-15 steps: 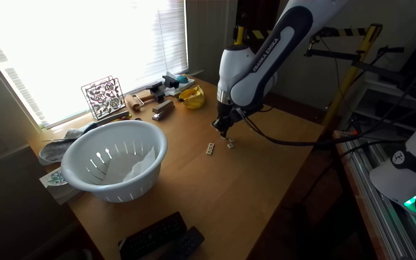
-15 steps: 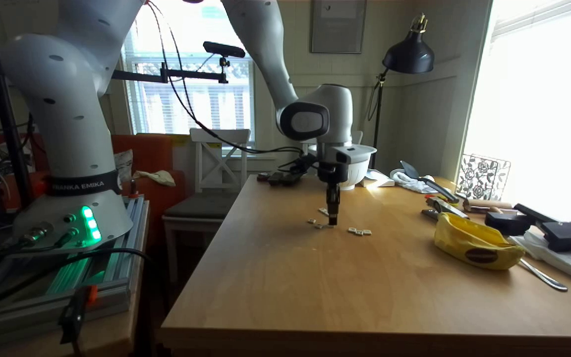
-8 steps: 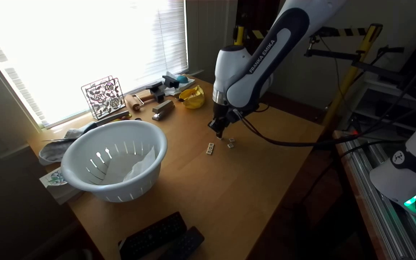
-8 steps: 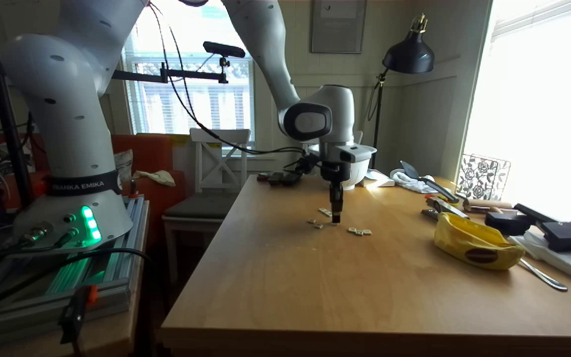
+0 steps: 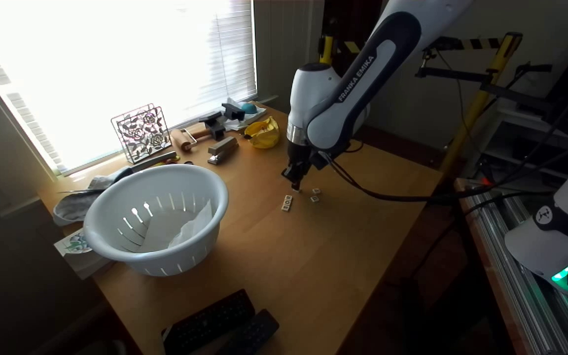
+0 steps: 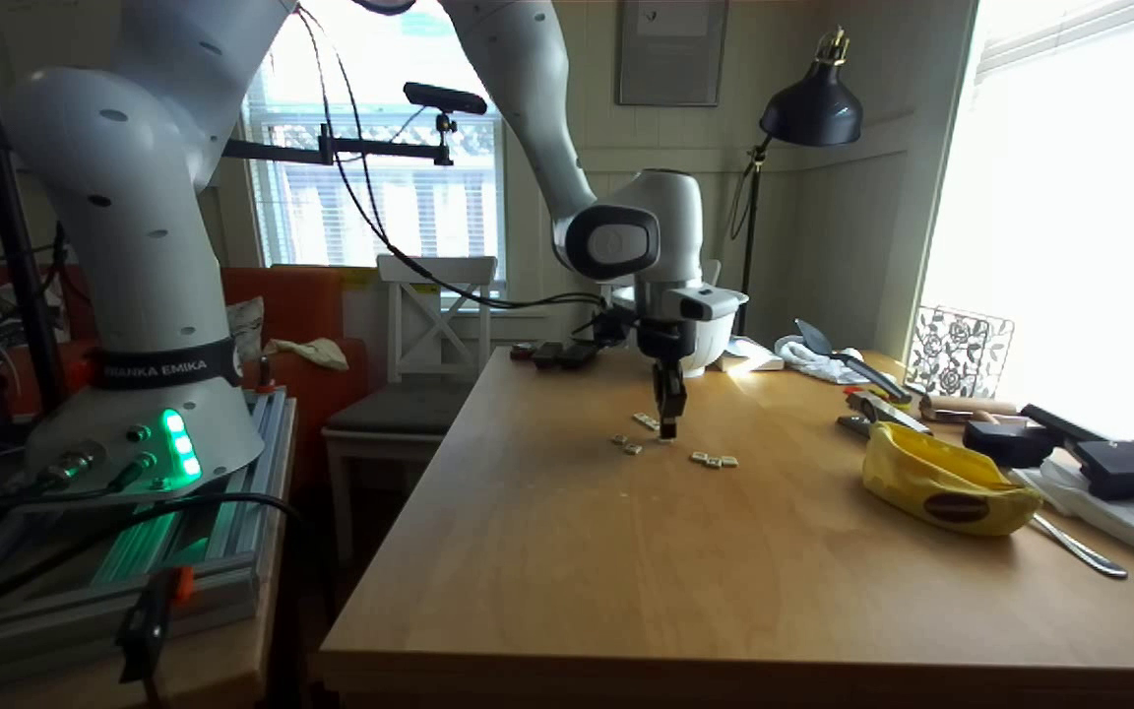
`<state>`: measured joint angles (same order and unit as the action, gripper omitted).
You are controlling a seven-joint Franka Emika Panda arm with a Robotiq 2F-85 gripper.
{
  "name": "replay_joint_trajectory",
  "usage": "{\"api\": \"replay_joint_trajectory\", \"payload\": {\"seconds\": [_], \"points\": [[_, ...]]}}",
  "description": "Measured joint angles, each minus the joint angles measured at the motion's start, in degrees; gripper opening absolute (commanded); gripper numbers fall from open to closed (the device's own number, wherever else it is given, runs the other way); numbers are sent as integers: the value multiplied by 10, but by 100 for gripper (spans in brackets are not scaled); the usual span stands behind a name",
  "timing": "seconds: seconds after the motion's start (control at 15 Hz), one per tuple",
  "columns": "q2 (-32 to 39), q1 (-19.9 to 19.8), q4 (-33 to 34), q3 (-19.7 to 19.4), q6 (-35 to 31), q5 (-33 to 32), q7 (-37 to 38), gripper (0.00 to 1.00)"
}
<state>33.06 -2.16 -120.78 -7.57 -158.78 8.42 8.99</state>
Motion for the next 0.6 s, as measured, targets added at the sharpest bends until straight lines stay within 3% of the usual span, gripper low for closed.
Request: {"api": "replay_joint_trajectory", "payload": {"seconds": [0.6], "points": [[3, -7, 3, 15, -11, -4, -56, 0]]}}
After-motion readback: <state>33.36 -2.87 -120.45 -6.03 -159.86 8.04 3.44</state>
